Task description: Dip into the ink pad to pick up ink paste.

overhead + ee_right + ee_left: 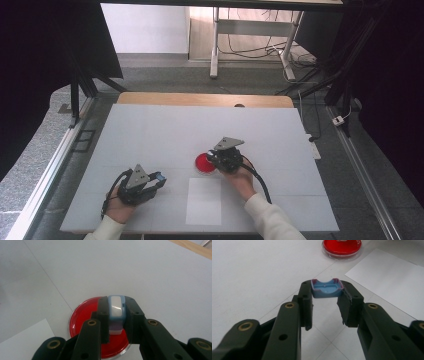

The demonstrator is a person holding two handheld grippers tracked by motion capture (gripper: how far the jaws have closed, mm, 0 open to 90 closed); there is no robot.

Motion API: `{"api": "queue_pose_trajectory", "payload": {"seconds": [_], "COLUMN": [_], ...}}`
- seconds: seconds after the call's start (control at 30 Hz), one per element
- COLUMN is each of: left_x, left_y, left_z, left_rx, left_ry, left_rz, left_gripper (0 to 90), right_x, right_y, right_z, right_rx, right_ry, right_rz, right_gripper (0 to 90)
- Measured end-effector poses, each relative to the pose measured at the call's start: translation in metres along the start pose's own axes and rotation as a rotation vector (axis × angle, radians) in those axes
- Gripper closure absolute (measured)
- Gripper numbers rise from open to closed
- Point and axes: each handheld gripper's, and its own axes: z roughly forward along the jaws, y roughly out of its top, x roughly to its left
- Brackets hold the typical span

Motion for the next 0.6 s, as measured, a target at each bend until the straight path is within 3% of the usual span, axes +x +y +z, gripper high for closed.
{"api": "queue_pose_trajectory", "payload": {"seconds": [0.23, 0.6], "left_x": [0.0019, 0.0028], "left_y": [-0.0009, -0.0014], "left_z": [-0.0002, -0.0001], "left_rx": [-0.001, -0.004], "left_ry": [0.001, 0.002], "left_rz": [-0.004, -0.005], "left_gripper": [65.1, 65.1], "right_x": [-0.0063, -0.0087], "right_y": [-0.0015, 0.0009], "right_z": [-0.0010, -0.0082], "right_rx": [-0.017, -0.052], "right_ry": [0.033, 0.029], "right_rz": [0.020, 0.048], "right_gripper": [75.6, 75.3]}}
